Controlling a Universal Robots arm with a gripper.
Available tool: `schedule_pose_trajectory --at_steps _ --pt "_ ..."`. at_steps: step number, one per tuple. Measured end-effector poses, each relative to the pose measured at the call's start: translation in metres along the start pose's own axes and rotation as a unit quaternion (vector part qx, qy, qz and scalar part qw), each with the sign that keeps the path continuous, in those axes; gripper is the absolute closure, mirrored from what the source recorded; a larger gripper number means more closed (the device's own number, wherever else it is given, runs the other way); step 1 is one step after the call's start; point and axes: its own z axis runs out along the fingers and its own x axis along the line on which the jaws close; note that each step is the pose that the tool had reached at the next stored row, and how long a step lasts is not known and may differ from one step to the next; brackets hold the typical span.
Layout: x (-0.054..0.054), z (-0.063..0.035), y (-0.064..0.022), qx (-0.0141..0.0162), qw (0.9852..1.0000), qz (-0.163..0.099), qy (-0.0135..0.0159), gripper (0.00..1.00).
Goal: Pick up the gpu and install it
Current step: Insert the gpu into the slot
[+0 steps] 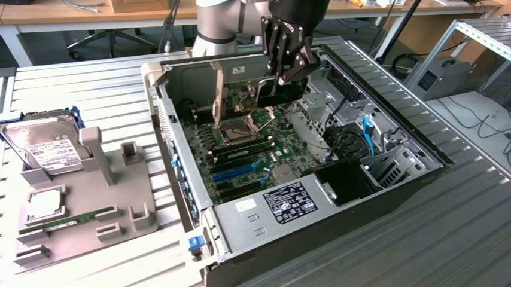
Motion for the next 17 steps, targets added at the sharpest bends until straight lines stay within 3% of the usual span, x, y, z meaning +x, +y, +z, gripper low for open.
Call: schedule_pose_trajectory --at_steps 17 --pt "0.0 0.0061 0.0002 0.0 1.0 0.0 -0.0001 0.73"
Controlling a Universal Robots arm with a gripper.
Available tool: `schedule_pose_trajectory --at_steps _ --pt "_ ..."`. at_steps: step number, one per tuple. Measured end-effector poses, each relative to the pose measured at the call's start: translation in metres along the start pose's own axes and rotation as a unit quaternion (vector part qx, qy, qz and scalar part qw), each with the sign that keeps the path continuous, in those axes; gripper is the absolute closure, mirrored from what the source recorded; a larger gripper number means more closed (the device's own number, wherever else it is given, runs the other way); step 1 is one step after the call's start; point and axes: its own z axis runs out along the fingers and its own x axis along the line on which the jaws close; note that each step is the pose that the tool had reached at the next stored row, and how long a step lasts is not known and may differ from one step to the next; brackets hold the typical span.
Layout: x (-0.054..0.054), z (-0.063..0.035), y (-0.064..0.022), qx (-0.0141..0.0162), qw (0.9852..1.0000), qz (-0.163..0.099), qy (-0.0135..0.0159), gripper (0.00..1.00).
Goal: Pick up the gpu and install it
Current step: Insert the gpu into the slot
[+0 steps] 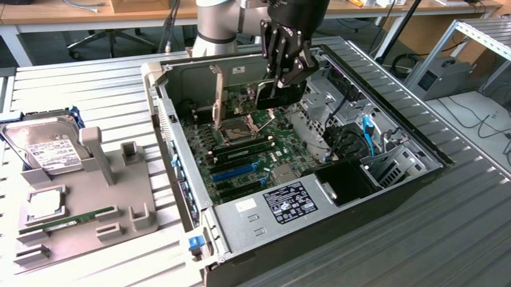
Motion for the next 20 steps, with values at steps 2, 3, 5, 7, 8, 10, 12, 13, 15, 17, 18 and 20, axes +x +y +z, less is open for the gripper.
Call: schedule_pose_trajectory --at_steps 2,3,5,7,8,10,12,13,15,17,18,20 --pt "0.0 0.0027 0.0001 0.0 1.0 0.0 0.0001 0.73" --pt "0.0 0.0038 0.0002 0.0 1.0 0.0 0.0001 0.73" --pt "0.0 0.0067 0.0006 0.0 1.0 0.0 0.0001 0.73" --pt "0.0 0.0101 0.001 -0.0001 1.0 0.0 0.0001 0.73" --pt "0.0 0.0118 0.0012 0.0 1.0 0.0 0.0001 0.73" --pt "0.0 0.0155 0.0016 -0.0001 1.0 0.0 0.0002 0.73" --pt "0.0 0.0197 0.002 0.0 1.0 0.0 0.0001 0.73" --pt "0.0 0.0211 0.0021 0.0 1.0 0.0 0.0001 0.73" --pt "0.0 0.0245 0.0025 0.0 1.0 0.0 0.0001 0.73" --pt "0.0 0.0284 0.0028 -0.0001 1.0 0.0 0.0002 0.73" --pt "0.0 0.0301 0.003 -0.0001 1.0 0.0 0.0001 0.73" --pt "0.0 0.0332 0.0034 0.0 1.0 0.0 0.0001 0.73"
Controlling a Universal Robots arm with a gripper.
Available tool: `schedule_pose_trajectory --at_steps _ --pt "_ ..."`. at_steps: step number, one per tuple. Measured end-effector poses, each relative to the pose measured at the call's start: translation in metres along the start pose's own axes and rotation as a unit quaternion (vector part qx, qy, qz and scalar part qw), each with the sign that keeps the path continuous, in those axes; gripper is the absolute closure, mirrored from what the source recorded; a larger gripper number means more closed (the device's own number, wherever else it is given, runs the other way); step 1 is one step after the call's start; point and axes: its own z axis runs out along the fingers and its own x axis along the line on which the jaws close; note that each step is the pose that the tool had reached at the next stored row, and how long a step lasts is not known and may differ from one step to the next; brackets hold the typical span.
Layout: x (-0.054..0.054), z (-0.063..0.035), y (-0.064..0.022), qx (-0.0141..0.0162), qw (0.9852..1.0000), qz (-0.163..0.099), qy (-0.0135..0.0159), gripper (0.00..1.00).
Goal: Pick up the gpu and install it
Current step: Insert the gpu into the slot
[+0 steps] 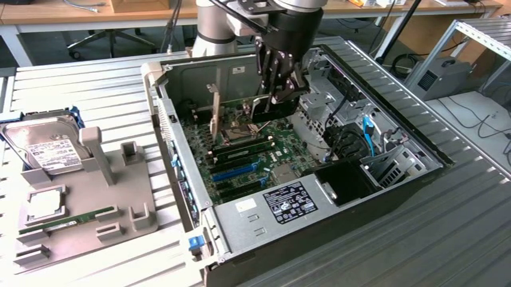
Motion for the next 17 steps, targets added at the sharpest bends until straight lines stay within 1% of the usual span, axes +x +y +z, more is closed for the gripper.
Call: schedule_pose_trajectory --at_steps 7,11,17 --pt "0.0 0.0111 0.0018 0.0 1.0 0.0 0.0 0.73" --pt "0.0 0.0209 0.0029 0.0 1.0 0.0 0.0 0.73" --pt "0.0 0.0294 0.0039 0.0 1.0 0.0 0.0 0.73"
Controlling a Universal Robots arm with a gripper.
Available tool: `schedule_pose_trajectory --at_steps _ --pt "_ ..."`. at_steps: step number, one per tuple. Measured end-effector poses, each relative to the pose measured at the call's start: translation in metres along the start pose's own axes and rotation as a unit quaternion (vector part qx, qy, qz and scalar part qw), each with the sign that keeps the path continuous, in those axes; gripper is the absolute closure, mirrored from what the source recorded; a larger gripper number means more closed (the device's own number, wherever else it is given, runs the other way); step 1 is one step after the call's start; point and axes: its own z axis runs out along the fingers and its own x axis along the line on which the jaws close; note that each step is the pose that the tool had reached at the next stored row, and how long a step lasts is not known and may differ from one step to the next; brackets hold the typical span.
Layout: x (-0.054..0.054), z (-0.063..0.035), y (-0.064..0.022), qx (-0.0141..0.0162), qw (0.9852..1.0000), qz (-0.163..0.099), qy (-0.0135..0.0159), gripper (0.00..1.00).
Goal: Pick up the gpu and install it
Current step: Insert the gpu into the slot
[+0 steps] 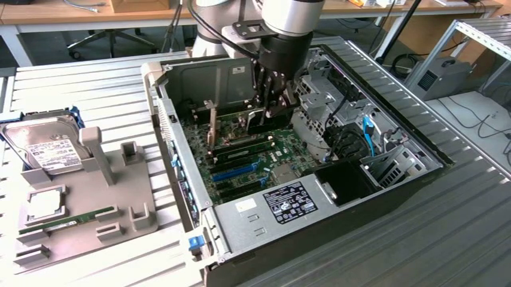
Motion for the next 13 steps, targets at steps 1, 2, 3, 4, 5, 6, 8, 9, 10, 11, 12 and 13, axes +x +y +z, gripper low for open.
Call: schedule_pose_trajectory --at_steps 1,2,3,4,5,6,8,9,10,11,12,13 --pt "0.0 0.0009 0.0001 0.0 1.0 0.0 0.0 0.73" --pt "0.0 0.0018 0.0003 0.0 1.0 0.0 0.0 0.73" --pt "0.0 0.0023 0.0004 0.0 1.0 0.0 0.0 0.73" --pt "0.0 0.0026 0.0004 0.0 1.0 0.0 0.0001 0.73" --pt "0.0 0.0029 0.0004 0.0 1.0 0.0 0.0001 0.73" --pt "0.0 0.003 0.0005 0.0 1.0 0.0 0.0001 0.73" --pt "0.0006 0.0033 0.0006 0.0 1.0 0.0 -0.0001 0.73" --pt "0.0015 0.0032 0.0005 0.0 1.0 0.0 0.0 0.73" --pt "0.0026 0.0032 0.0005 0.0 1.0 0.0 0.0 0.73" --pt "0.0043 0.0032 0.0004 0.0 1.0 0.0 0.0 0.73" --pt "0.0054 0.0032 0.0004 0.0 1.0 0.0 0.0 0.73" --pt "0.0068 0.0032 0.0004 0.0 1.0 0.0 0.0 0.73"
